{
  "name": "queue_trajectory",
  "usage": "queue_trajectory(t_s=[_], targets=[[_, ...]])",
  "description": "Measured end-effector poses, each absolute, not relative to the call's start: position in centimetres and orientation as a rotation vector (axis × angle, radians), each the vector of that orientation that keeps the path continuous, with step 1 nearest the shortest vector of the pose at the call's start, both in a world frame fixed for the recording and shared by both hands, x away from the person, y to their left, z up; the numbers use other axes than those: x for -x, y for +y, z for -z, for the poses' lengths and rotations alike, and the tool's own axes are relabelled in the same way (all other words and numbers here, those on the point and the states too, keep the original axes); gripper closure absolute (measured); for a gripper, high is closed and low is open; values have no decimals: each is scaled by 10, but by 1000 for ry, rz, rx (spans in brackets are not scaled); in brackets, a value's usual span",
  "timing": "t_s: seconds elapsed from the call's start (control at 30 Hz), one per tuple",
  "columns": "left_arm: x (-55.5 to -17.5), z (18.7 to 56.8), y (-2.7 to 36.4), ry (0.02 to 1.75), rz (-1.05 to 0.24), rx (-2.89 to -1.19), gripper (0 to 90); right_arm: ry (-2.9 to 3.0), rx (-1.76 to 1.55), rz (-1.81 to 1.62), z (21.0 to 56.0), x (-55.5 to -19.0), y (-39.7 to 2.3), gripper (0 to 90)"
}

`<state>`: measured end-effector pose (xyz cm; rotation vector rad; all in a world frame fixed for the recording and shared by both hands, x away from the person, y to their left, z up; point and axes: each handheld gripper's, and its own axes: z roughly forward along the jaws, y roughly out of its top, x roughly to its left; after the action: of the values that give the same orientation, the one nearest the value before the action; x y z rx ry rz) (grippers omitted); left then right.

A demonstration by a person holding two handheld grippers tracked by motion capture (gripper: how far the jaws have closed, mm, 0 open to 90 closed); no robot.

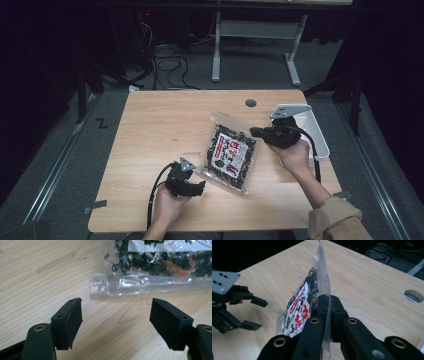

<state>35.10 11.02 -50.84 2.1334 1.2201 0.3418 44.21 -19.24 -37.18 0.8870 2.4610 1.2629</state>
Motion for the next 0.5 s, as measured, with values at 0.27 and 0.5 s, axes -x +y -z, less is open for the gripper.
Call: queue_trajectory(t_s=[0.27,0.5], targets=[[-351,510,109,1220,-343,-2145,265,2447,-865,-1278,353,-440,-190,900],[-351,512,107,1217,-343,-2158,265,2428,-836,-1269,338,-438,-192,900]])
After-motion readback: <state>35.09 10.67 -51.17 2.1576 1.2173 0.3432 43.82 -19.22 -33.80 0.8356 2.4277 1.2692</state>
